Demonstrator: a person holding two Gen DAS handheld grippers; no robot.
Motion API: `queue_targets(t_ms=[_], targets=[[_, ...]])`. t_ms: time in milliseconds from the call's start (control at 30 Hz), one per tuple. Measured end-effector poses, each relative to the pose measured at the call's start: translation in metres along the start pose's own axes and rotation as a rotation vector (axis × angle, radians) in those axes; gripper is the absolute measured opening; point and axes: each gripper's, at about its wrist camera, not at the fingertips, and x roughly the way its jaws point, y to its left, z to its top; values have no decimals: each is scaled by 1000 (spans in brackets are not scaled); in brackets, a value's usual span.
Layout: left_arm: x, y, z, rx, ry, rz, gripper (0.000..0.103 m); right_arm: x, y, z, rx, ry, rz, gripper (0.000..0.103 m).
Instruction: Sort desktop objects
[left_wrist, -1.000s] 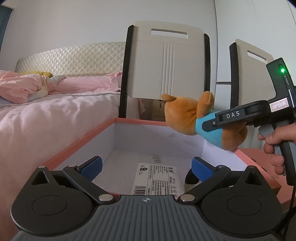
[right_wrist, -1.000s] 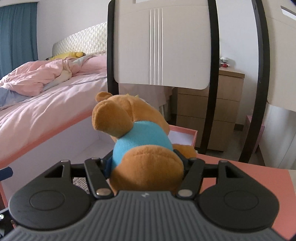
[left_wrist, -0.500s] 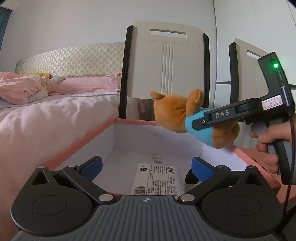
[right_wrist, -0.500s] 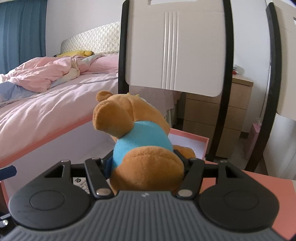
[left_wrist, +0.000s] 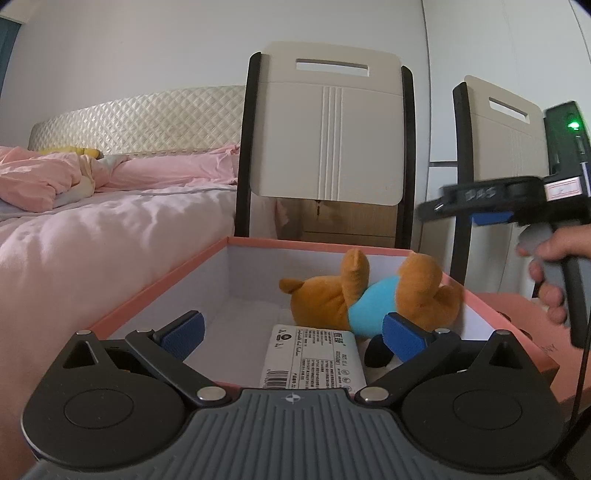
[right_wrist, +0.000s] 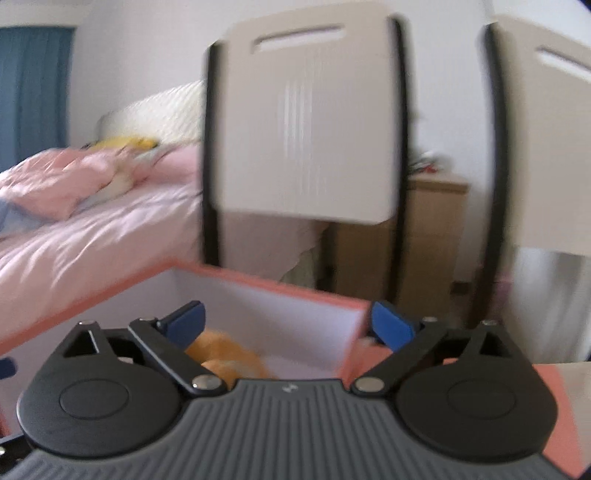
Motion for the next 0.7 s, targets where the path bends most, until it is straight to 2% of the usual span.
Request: queue_targets(t_ms=[100, 267, 433, 700], targets=[[0, -1, 0, 3, 0, 0, 103, -3, -27, -2, 39, -12, -94, 103], [0, -1, 0, 7, -1, -2, 103, 12, -62, -17, 18, 51, -258, 103], [0, -1, -1, 6, -2, -3, 103, 46, -94, -42, 108, 201, -305, 103], [1, -2, -2, 10, 2, 1, 103, 77, -117, -64, 133, 313, -360, 103]])
